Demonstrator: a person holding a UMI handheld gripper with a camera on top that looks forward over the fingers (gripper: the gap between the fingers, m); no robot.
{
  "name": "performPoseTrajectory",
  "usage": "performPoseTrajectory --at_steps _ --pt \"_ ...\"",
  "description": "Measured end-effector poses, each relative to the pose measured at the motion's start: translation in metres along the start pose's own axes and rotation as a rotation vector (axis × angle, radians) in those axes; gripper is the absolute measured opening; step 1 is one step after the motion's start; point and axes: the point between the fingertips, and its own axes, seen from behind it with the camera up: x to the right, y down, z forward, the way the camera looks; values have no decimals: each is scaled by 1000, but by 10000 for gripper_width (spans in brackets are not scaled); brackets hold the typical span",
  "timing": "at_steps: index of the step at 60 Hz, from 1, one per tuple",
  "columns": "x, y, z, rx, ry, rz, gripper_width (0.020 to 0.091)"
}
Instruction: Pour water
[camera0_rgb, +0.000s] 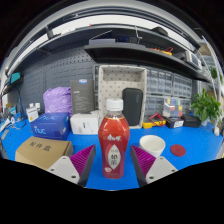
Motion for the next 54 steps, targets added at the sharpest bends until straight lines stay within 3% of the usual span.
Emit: performPoseTrajectory --at_steps 9,12,16,20,21,22,30,44,54 --pt "-9 -6 32 14 -18 -23 687" --pt "-7 -4 39 11 -9 -30 620" --pt "4 -4 43 24 35 -53 450" --pt "2 -3 43 45 14 -28 423" --pt "3 -3 43 49 13 -21 443" --pt "2 -4 43 54 8 -15 390" --pt "2 -4 43 81 -9 -1 294" --pt "4 -5 43 77 -23 39 289" --pt "8 -13 49 26 -64 276 289"
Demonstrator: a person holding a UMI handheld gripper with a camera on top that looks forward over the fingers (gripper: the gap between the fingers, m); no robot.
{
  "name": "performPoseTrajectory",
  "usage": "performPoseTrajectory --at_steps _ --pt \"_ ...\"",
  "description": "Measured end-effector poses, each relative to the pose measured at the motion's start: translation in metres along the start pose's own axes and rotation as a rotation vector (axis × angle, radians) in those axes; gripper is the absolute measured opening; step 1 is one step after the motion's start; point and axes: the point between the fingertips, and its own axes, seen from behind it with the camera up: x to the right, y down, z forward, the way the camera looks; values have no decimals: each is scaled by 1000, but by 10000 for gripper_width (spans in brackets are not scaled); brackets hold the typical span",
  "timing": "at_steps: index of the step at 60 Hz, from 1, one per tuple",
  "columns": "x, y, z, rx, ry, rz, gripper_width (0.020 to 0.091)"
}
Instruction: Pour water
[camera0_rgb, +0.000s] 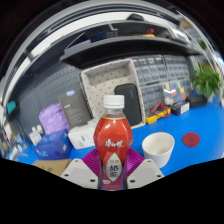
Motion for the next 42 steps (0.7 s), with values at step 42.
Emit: performPoseTrajectory --at_steps 42 --pt "-21 -75 28 18 -267 1558 297"
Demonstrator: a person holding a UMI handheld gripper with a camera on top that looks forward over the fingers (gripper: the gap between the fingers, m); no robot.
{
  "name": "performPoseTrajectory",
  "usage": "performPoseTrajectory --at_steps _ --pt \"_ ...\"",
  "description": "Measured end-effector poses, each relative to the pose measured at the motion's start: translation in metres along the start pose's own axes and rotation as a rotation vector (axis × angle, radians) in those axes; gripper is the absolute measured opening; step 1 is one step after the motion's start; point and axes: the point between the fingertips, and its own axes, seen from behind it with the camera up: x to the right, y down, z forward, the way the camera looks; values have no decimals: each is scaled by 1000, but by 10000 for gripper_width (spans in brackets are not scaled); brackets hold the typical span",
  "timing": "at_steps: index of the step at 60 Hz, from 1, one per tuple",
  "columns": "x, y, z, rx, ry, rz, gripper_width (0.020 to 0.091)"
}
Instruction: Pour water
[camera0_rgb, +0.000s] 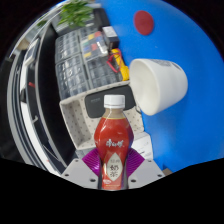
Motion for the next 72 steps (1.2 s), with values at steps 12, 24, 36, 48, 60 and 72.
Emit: performPoseTrajectory --at_steps 12,24,36,48,60,72 --pt "0 -18 -3 48 -15 201 295" --pt "10 -16 -2 14 20 189 297" --pt "0 4 -12 -97 95 -210 295" --pt "-78 -25 -17 -126 56 -807 298" --pt "-123 -99 -18 -12 135 -1445 299" --pt "-129 -196 -26 131 263 -1779 297"
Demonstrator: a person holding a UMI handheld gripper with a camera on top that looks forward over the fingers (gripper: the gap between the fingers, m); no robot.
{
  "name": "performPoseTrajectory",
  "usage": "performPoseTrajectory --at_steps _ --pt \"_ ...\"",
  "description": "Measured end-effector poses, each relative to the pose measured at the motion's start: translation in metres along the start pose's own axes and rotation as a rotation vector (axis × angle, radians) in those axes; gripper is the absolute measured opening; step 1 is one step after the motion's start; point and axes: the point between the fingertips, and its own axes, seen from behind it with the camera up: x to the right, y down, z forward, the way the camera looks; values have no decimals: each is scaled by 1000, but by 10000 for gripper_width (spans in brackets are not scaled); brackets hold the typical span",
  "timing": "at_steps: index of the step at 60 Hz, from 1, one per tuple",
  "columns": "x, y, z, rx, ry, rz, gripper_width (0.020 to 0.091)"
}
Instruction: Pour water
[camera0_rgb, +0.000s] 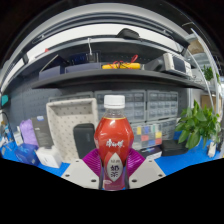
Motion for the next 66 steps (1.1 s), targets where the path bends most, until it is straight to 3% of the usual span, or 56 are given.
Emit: performPoseTrajectory --at_steps 25,27,38,52,54,55,57,60,63,66 --pt "77 140 24 -154 30 -104 300" --pt "77 132 23 -107 26 -91 301" --pt "80 135 17 -73 28 -59 310" --pt "83 137 15 -103 48 -45 454" --pt "85 137 11 -121 60 -45 544" --pt "86 138 10 -128 67 -48 540" --pt "88 141 7 -147 80 -50 645" --pt "86 146 0 -180 88 -41 728" --pt "82 148 -8 -185 82 -37 773" --pt "79 148 -19 -187 86 -44 772"
